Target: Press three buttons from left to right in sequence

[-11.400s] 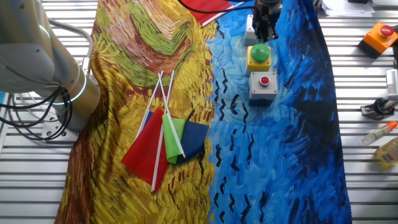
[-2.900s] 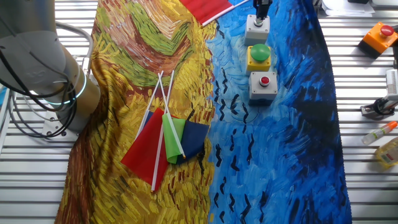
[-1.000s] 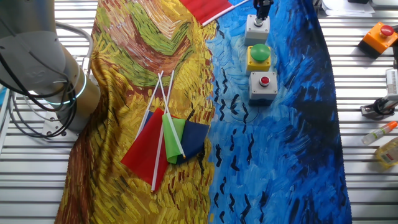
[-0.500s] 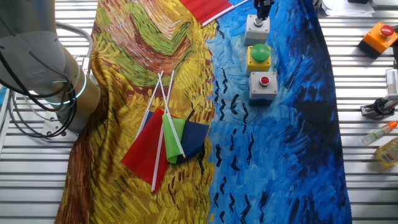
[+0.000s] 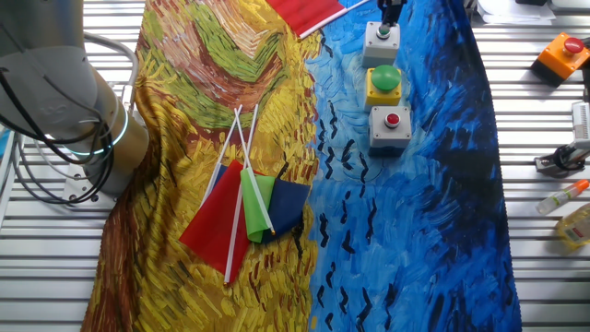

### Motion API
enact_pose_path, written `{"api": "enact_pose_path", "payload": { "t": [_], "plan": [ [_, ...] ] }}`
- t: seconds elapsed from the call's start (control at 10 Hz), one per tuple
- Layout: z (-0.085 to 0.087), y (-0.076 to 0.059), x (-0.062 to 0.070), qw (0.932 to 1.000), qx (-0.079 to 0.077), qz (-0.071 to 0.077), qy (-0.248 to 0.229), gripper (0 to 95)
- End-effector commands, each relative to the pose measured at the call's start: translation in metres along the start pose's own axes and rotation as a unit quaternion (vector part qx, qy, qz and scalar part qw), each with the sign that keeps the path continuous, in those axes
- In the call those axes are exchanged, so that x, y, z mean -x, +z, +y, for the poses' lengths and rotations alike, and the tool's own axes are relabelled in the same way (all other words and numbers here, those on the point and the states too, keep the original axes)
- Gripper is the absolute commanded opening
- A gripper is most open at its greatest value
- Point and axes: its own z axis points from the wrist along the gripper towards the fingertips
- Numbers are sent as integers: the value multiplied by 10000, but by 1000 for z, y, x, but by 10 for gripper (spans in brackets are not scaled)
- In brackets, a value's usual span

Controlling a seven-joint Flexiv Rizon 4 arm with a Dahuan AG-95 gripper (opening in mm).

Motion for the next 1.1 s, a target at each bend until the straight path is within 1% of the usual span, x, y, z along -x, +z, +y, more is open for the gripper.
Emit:
{"api": "enact_pose_path", "payload": {
  "t": [0.1,0.4,0.8,1.1],
  "plan": [
    [1,2,-5,10000,2,-42,4,570],
    [2,5,-9,10000,8,-55,-9,570],
    [1,8,-9,10000,5,-63,0,570],
    [1,8,-9,10000,36,-65,38,570]
  ]
}}
